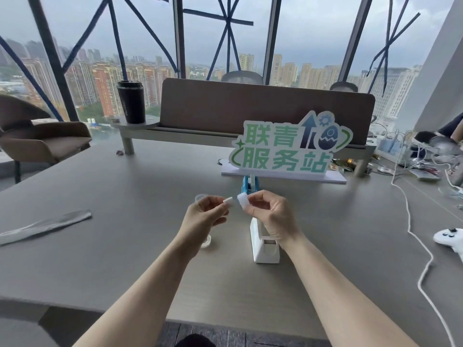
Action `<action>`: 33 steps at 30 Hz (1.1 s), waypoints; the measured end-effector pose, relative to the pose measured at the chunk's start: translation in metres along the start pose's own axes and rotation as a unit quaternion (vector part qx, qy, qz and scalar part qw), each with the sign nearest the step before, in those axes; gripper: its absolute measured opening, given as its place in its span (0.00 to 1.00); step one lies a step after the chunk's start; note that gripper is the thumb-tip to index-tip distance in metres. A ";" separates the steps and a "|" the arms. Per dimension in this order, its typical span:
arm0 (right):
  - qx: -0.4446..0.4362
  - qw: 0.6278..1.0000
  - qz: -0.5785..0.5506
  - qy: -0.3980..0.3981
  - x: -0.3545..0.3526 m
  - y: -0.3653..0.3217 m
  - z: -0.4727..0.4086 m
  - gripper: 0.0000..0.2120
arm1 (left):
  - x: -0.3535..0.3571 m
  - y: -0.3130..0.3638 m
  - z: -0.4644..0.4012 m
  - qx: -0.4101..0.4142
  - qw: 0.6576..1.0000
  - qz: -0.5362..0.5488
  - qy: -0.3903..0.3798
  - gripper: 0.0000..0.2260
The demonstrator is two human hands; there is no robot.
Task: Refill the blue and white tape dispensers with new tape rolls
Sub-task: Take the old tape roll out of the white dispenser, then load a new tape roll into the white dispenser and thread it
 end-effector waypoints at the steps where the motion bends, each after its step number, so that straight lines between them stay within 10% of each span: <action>1: -0.029 0.995 0.096 -0.013 0.007 0.001 -0.001 0.08 | -0.011 -0.002 -0.002 0.001 1.000 0.000 0.031 0.11; 5: -0.062 0.899 0.399 -0.170 0.045 0.010 0.008 0.15 | -0.051 -0.014 -0.011 0.002 0.989 -0.043 0.143 0.07; 13: -0.071 0.812 0.513 -0.270 0.078 0.020 0.017 0.17 | -0.075 -0.034 -0.017 0.021 0.976 -0.126 0.179 0.04; 19: -0.042 0.854 0.476 -0.204 0.080 0.013 -0.027 0.15 | -0.074 -0.037 -0.026 0.029 0.977 -0.130 0.168 0.04; 33: -0.091 0.817 0.528 -0.215 0.150 0.045 -0.090 0.12 | -0.081 -0.040 -0.040 0.061 0.967 -0.186 0.165 0.06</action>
Point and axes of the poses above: each hand's wrist, its own z-axis away from the middle knuckle, its own x-axis out of the palm, y = z × x, the point moved 3 cm from there along -z, towards the middle knuckle, and after that the axes turned 7 degrees about y, right-handed, at the moved point
